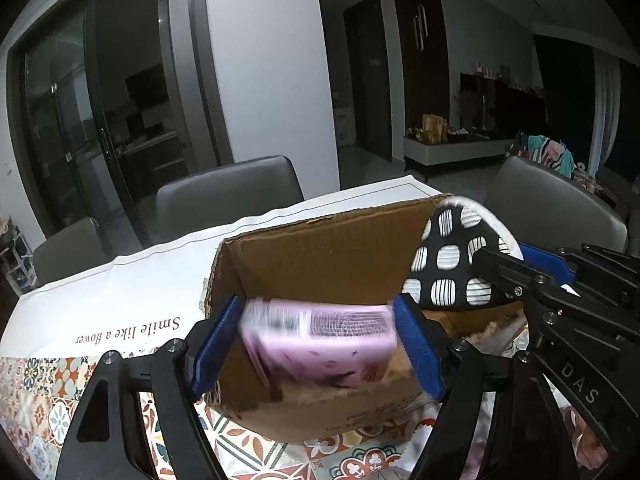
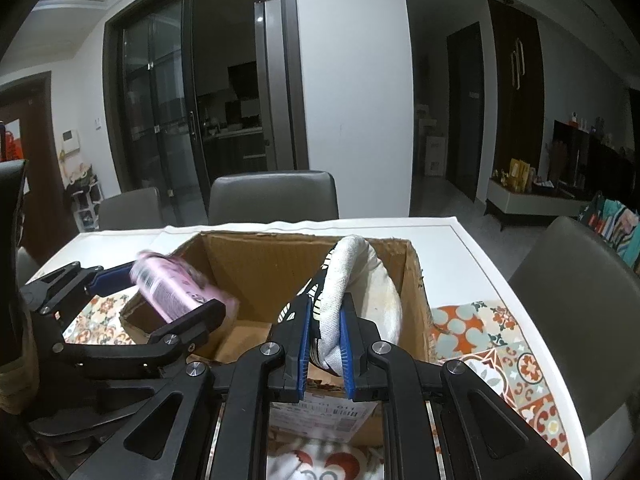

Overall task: Organize soft objects
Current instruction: 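Open the left tool to drop the tissue pack while the right tool drops the pouch into the box, then move the left tool to the pink headband while the right tool approaches the mauve towel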

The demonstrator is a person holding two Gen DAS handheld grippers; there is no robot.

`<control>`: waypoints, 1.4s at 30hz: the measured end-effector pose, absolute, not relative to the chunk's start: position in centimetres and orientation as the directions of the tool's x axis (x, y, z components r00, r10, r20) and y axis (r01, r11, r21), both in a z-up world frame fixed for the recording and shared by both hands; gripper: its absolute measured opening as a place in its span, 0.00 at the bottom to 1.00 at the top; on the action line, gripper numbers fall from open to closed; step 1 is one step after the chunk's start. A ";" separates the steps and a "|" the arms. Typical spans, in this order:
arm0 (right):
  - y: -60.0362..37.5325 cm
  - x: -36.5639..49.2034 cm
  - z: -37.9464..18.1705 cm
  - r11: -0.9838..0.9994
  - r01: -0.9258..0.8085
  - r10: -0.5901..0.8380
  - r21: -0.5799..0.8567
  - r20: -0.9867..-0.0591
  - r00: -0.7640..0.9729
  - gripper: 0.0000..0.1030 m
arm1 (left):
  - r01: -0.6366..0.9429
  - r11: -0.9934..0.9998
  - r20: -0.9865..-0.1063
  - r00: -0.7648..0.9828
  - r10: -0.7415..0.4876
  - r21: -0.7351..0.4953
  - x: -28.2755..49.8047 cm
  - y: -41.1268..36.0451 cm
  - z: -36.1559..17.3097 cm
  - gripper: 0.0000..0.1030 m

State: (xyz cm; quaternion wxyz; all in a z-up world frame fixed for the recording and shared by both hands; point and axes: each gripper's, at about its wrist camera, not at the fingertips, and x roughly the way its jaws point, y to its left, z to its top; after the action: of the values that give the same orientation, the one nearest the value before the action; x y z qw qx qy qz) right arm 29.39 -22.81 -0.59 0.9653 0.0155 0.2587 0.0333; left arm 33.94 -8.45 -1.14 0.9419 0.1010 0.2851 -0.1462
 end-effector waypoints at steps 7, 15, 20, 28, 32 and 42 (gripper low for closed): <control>-22.8 29.7 -0.1 1.000 -0.023 0.029 0.017 -0.494 0.869 0.24 | 0.313 0.946 -0.557 0.802 -0.216 0.084 33.5 -7.7 -0.7 0.88; -22.6 27.9 1.0 1.000 0.006 0.005 0.024 -0.464 0.886 0.36 | 0.306 0.950 -0.529 0.818 -0.227 0.066 31.1 -6.6 0.6 0.90; -22.0 26.3 1.8 0.999 -0.001 0.018 0.038 -0.448 0.894 0.37 | 0.286 0.956 -0.505 0.836 -0.215 0.067 29.2 -5.7 1.9 0.91; -20.7 23.1 2.5 0.999 -0.010 0.029 0.046 -0.420 0.907 0.43 | 0.238 0.967 -0.459 0.872 -0.172 0.091 25.0 -3.8 3.2 0.93; -20.1 21.7 2.5 0.999 -0.019 0.038 0.049 -0.415 0.909 0.43 | 0.223 0.971 -0.453 0.877 -0.161 0.087 23.2 -2.9 3.2 0.94; -18.8 17.8 1.2 0.998 -0.030 0.049 0.051 -0.422 0.905 0.50 | 0.198 0.977 -0.470 0.871 -0.140 0.076 18.8 -1.4 1.4 0.95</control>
State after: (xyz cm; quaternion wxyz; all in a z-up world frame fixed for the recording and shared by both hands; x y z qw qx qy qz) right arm 17.79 -18.85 1.21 0.9758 0.0214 0.2165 0.0202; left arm 18.79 -1.44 1.43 0.9654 0.0611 0.2379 -0.0878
